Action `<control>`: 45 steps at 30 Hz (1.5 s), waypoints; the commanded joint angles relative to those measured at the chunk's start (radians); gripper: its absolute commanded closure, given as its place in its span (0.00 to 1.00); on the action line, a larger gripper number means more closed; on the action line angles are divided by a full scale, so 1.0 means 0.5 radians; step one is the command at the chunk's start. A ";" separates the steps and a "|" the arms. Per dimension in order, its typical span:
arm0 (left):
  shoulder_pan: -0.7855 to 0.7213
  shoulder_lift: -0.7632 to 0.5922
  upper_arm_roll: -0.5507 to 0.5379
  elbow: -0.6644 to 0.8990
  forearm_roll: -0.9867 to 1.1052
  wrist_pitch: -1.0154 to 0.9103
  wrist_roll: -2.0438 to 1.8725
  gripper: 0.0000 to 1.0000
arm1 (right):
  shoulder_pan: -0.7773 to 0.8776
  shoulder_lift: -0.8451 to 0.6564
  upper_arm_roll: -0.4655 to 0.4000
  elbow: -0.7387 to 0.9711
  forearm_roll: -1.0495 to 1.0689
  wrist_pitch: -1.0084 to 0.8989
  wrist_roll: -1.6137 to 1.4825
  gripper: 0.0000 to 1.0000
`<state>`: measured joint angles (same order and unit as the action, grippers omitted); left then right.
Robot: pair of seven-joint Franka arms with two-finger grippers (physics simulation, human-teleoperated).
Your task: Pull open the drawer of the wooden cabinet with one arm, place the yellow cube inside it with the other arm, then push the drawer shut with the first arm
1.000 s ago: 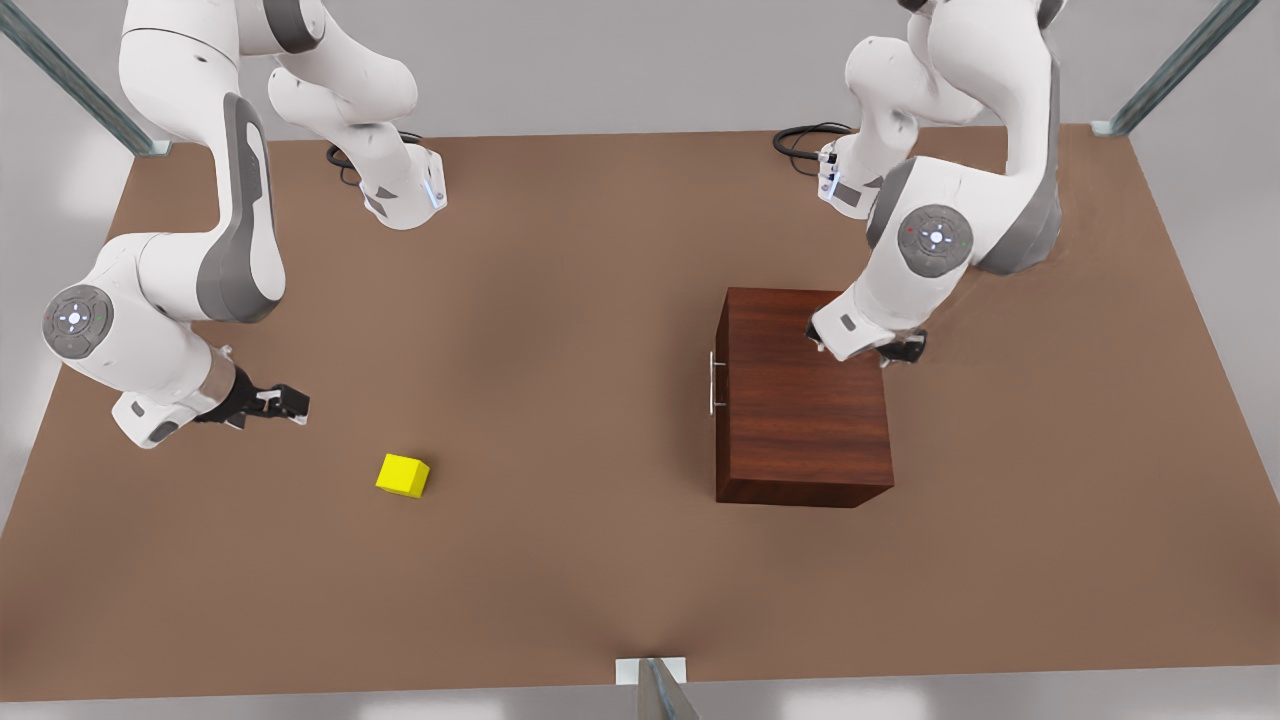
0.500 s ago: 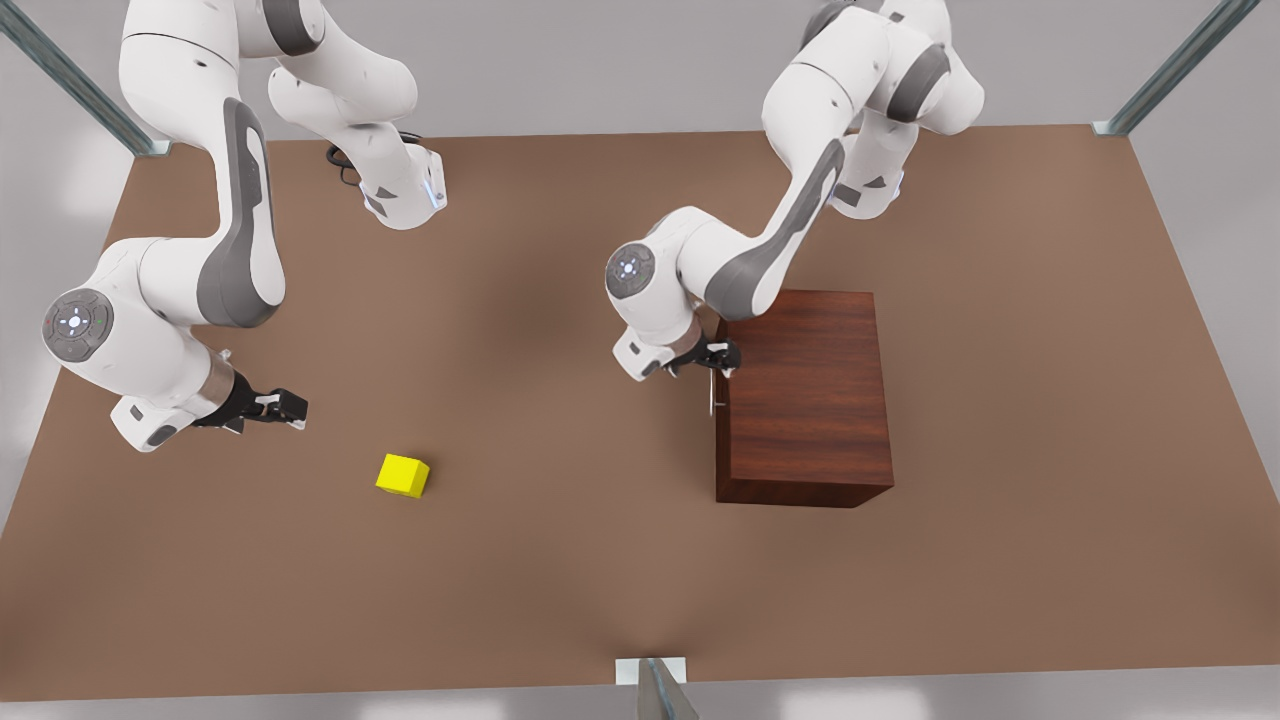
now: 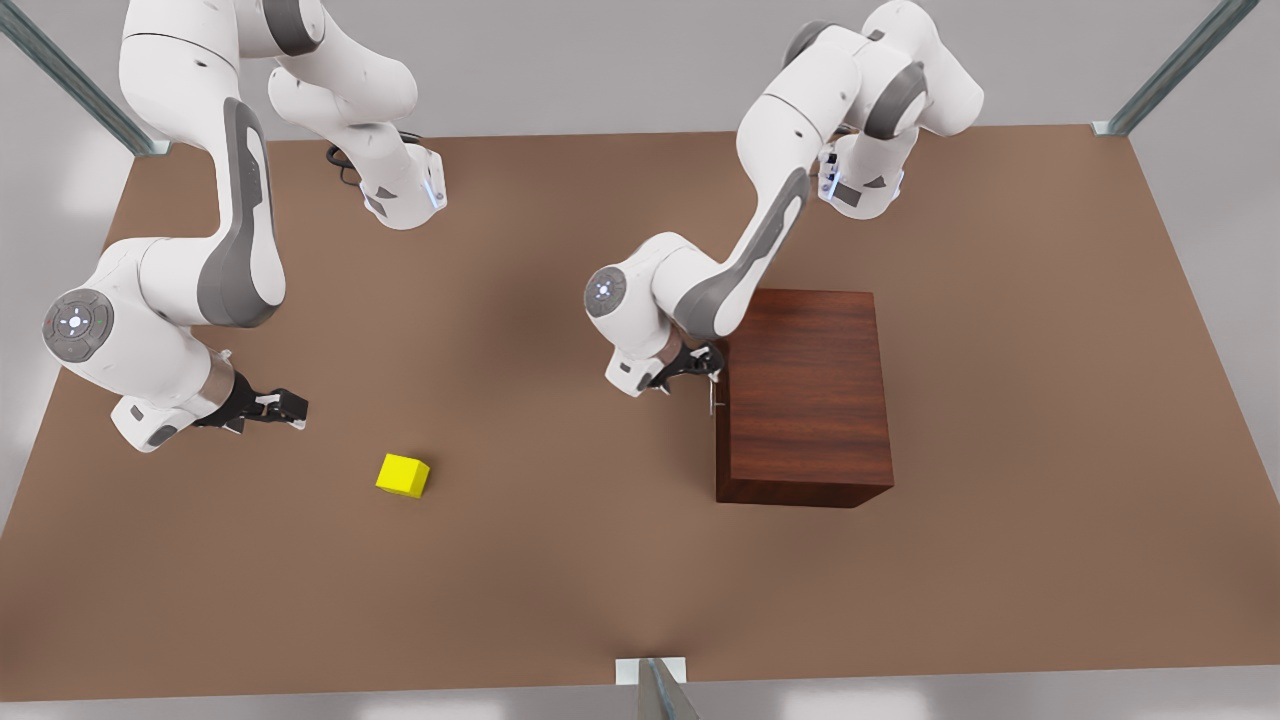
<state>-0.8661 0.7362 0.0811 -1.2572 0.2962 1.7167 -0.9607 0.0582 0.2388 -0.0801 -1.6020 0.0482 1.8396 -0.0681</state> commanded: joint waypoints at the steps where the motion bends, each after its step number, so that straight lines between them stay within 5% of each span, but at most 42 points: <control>1: -0.004 0.012 0.000 -0.001 0.043 0.024 -0.499 0.00 | 0.000 -0.002 0.001 0.001 0.002 -0.001 -0.005 0.00; 45: -0.050 0.098 -0.048 0.048 0.024 0.196 -0.156 0.00 | 0.003 0.013 0.001 -0.002 -0.001 -0.004 -0.005 0.00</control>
<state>-0.8896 0.7862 0.0614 -1.2389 0.3077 1.8054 -1.0289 0.0598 0.2465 -0.0796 -1.6035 0.0468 1.8381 -0.0688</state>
